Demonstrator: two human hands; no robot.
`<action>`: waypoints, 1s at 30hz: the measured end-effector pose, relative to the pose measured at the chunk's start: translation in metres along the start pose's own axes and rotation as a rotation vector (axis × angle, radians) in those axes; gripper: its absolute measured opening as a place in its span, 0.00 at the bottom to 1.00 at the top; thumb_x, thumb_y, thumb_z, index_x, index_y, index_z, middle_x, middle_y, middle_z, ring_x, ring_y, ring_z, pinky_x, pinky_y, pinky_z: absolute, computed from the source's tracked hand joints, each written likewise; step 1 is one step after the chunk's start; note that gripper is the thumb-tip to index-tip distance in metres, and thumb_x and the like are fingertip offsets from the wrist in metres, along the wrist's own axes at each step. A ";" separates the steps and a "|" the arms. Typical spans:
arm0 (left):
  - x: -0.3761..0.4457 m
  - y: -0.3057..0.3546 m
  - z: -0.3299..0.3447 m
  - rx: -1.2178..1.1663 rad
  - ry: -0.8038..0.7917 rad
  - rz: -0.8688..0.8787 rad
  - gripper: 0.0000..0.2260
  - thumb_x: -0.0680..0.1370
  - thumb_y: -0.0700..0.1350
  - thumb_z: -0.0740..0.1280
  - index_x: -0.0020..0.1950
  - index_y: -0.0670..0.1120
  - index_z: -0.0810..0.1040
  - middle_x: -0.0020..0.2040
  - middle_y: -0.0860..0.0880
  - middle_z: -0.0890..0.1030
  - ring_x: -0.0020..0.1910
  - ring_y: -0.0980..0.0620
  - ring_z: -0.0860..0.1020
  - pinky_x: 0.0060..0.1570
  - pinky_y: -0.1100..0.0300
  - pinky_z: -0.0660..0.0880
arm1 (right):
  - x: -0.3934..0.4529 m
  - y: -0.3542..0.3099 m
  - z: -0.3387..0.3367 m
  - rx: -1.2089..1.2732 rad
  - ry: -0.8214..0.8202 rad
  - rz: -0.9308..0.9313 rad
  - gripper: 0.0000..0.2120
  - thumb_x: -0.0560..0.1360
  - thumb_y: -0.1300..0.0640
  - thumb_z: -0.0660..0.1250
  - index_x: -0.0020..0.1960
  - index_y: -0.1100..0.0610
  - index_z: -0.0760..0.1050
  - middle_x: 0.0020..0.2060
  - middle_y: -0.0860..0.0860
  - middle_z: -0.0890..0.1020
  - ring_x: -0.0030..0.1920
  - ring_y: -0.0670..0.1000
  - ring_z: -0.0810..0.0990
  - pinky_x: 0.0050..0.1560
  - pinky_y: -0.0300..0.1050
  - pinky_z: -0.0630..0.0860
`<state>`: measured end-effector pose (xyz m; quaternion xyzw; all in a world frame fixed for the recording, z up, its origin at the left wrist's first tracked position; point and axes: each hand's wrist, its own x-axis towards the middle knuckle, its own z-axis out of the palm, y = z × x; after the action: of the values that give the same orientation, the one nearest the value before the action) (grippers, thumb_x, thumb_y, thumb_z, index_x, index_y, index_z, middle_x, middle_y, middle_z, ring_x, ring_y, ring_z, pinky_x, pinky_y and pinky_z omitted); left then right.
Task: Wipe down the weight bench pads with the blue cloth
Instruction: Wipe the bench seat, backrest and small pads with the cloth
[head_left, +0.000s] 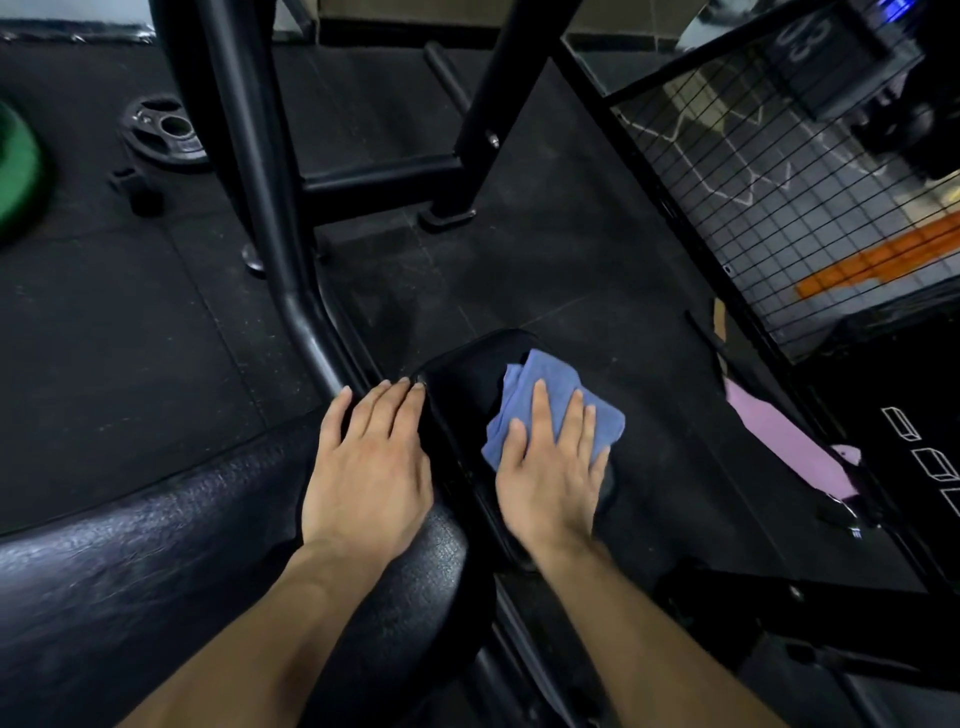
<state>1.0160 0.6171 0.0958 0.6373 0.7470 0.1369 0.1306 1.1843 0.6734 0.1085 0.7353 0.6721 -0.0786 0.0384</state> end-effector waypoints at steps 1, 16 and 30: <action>0.000 0.000 0.000 0.001 -0.002 -0.001 0.27 0.81 0.51 0.51 0.79 0.44 0.67 0.77 0.47 0.72 0.78 0.49 0.67 0.80 0.43 0.55 | 0.011 -0.003 -0.002 0.008 -0.013 0.006 0.29 0.84 0.40 0.42 0.84 0.42 0.42 0.85 0.54 0.46 0.84 0.54 0.41 0.82 0.63 0.44; -0.001 0.000 -0.005 -0.018 -0.005 -0.001 0.26 0.82 0.50 0.55 0.80 0.44 0.65 0.78 0.47 0.70 0.79 0.49 0.65 0.80 0.44 0.55 | 0.038 0.035 -0.018 0.196 -0.021 0.100 0.28 0.84 0.38 0.49 0.83 0.42 0.51 0.80 0.56 0.61 0.79 0.60 0.60 0.73 0.65 0.65; -0.002 0.002 -0.008 -0.027 0.007 -0.006 0.26 0.82 0.49 0.56 0.79 0.43 0.65 0.78 0.46 0.71 0.78 0.48 0.66 0.80 0.43 0.55 | -0.120 0.018 0.031 0.376 0.102 0.085 0.30 0.82 0.36 0.45 0.83 0.39 0.49 0.84 0.51 0.37 0.83 0.53 0.37 0.77 0.48 0.55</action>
<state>1.0151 0.6153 0.1035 0.6327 0.7475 0.1489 0.1372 1.1898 0.5485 0.0975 0.7602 0.6150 -0.1637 -0.1307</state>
